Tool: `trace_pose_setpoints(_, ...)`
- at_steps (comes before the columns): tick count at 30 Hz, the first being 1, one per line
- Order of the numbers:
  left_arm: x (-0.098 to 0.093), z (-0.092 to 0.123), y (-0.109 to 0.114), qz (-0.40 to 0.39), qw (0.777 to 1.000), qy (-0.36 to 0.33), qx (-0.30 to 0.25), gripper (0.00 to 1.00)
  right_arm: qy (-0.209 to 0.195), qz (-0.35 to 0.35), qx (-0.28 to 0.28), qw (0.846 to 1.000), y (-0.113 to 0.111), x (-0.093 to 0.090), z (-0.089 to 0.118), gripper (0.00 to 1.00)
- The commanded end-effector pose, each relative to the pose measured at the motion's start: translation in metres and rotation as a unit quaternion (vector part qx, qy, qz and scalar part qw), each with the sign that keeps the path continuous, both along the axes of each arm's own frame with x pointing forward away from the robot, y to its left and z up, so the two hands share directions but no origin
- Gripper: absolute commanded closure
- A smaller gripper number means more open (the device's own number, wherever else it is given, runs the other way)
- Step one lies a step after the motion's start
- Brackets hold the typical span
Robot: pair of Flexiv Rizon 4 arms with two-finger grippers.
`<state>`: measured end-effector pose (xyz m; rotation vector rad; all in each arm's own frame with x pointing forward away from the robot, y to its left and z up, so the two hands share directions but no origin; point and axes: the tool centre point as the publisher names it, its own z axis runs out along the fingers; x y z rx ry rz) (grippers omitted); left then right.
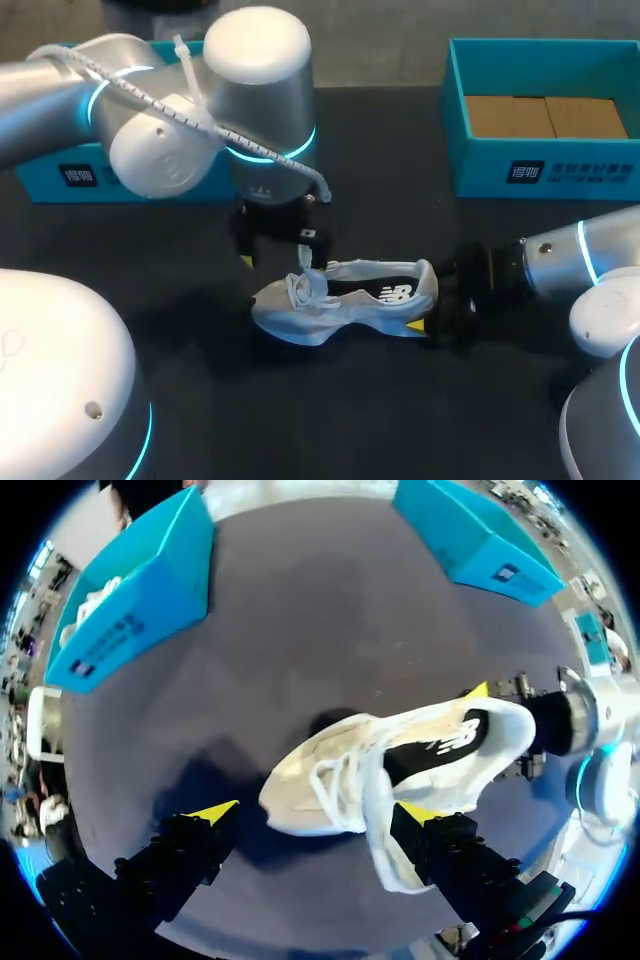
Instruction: Take the shoe out of the shoebox, open the shoe tongue, remove and reinsert the insole, then place the shoe into the shoebox
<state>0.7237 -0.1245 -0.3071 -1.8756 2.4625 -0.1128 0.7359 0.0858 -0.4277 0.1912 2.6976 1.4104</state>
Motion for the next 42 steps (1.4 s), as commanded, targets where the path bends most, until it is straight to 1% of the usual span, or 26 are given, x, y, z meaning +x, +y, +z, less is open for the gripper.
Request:
trace_pose_setpoints(1, 0.001, 0.01, 0.004, -0.041, 0.999, -0.009, -0.029, 0.0, 0.001, -0.001, -0.003, 1.0, 0.002, 0.0, 0.001, 1.0)
trace_pose_setpoints(2, 0.002, 0.012, 0.003, -0.049, 0.998, -0.01, -0.027, 0.0, 0.001, -0.001, -0.003, 1.0, 0.002, 0.0, 0.001, 1.0)
trace_pose_setpoints(3, 0.004, 0.014, -0.001, -0.084, 0.996, -0.009, -0.033, 0.0, 0.001, -0.001, -0.003, 1.0, 0.002, 0.0, 0.001, 1.0)
trace_pose_setpoints(4, 0.006, 0.016, -0.002, -0.09, 0.995, -0.013, -0.042, 0.0, 0.001, -0.001, -0.003, 1.0, 0.002, 0.0, 0.001, 1.0)
trace_pose_setpoints(5, 0.008, 0.018, -0.004, -0.107, 0.993, -0.011, -0.038, 0.0, 0.001, -0.001, -0.003, 1.0, 0.002, 0.0, 0.001, 1.0)
trace_pose_setpoints(6, 0.01, 0.019, -0.008, -0.145, 0.988, -0.002, -0.048, 0.0, 0.001, -0.001, -0.003, 1.0, 0.002, 0.0, 0.001, 1.0)
trace_pose_setpoints(7, 0.013, 0.022, -0.01, -0.159, 0.986, -0.002, -0.058, 0.0, 0.001, -0.001, -0.003, 1.0, 0.002, 0.0, 0.001, 1.0)
trace_pose_setpoints(8, 0.014, 0.024, -0.012, -0.187, 0.981, 0.003, -0.056, 0.0, 0.001, -0.001, -0.003, 1.0, 0.002, 0.0, 0.001, 1.0)
trace_pose_setpoints(9, 0.017, 0.027, -0.016, -0.219, 0.974, 0.005, -0.058, 0.0, 0.001, -0.001, -0.003, 1.0, 0.002, 0.0, 0.001, 1.0)
trace_pose_setpoints(11, 0.019, 0.031, -0.021, -0.296, 0.953, 0.025, -0.054, 0.0, 0.001, -0.001, -0.003, 1.0, 0.002, 0.0, 0.001, 1.0)
trace_pose_setpoints(12, 0.021, 0.033, -0.024, -0.318, 0.947, 0.013, -0.044, 0.0, 0.001, -0.001, -0.003, 1.0, 0.002, 0.0, 0.001, 1.0)
trace_pose_setpoints(13, 0.022, 0.035, -0.026, -0.36, 0.932, 0.017, -0.038, 0.0, 0.001, -0.001, -0.003, 1.0, 0.002, 0.0, 0.001, 1.0)
trace_pose_setpoints(14, 0.024, 0.037, -0.027, -0.374, 0.927, 0.013, -0.029, 0.0, 0.001, -0.001, -0.003, 1.0, 0.002, 0.0, 0.001, 1.0)
trace_pose_setpoints(15, 0.024, 0.037, -0.027, -0.374, 0.927, 0.013, -0.029, 0.0, 0.001, -0.001, -0.003, 1.0, 0.002, 0.0, 0.001, 1.0)
trace_pose_setpoints(16, 0.025, 0.043, -0.03, -0.449, 0.893, 0.011, -0.023, 0.0, 0.001, -0.001, -0.003, 1.0, 0.002, 0.0, 0.001, 1.0)
trace_pose_setpoints(17, 0.026, 0.046, -0.031, -0.464, 0.886, 0.007, -0.02, 0.0, 0.001, -0.001, -0.003, 1.0, 0.002, 0.0, 0.001, 1.0)
trace_pose_setpoints(18, 0.026, 0.049, -0.032, -0.504, 0.863, 0.004, -0.015, 0.0, 0.001, -0.001, -0.003, 1.0, 0.002, 0.0, 0.001, 1.0)
trace_pose_setpoints(19, 0.025, 0.051, -0.032, -0.527, 0.85, -0.012, -0.004, 0.0, 0.001, -0.001, -0.003, 1.0, 0.002, 0.0, 0.001, 1.0)
trace_pose_setpoints(21, 0.025, 0.056, -0.033, -0.574, 0.818, -0.015, -0.011, 0.0, 0.001, -0.001, -0.003, 1.0, 0.002, 0.0, 0.001, 1.0)
trace_pose_setpoints(23, 0.026, 0.06, -0.035, -0.596, 0.803, -0.023, -0.008, 0.0, 0.001, -0.001, -0.003, 1.0, 0.002, 0.0, 0.001, 1.0)
trace_pose_setpoints(24, 0.026, 0.06, -0.035, -0.596, 0.803, -0.023, -0.008, 0.0, 0.001, -0.001, -0.003, 1.0, 0.002, 0.0, 0.001, 1.0)
trace_pose_setpoints(25, 0.022, 0.065, -0.037, -0.623, 0.781, -0.029, -0.006, 0.0, 0.001, -0.001, -0.003, 1.0, 0.002, 0.0, 0.001, 1.0)
trace_pose_setpoints(27, 0.022, 0.067, -0.04, -0.643, 0.765, -0.034, -0.008, 0.0, 0.001, -0.001, -0.003, 1.0, 0.002, 0.0, 0.001, 1.0)
trace_pose_setpoints(30, 0.021, 0.069, -0.042, -0.65, 0.759, -0.038, -0.007, 0.0, 0.001, -0.001, -0.003, 1.0, 0.002, 0.0, 0.001, 1.0)
trace_pose_setpoints(31, 0.022, 0.07, -0.046, -0.631, 0.774, -0.045, 0.018, 0.0, 0.001, -0.001, -0.003, 1.0, 0.002, 0.0, 0.001, 1.0)
trace_pose_setpoints(42, 0.022, 0.07, -0.046, -0.631, 0.774, -0.045, 0.018, 0.0, 0.001, -0.001, -0.003, 1.0, 0.002, 0.0, 0.001, 1.0)
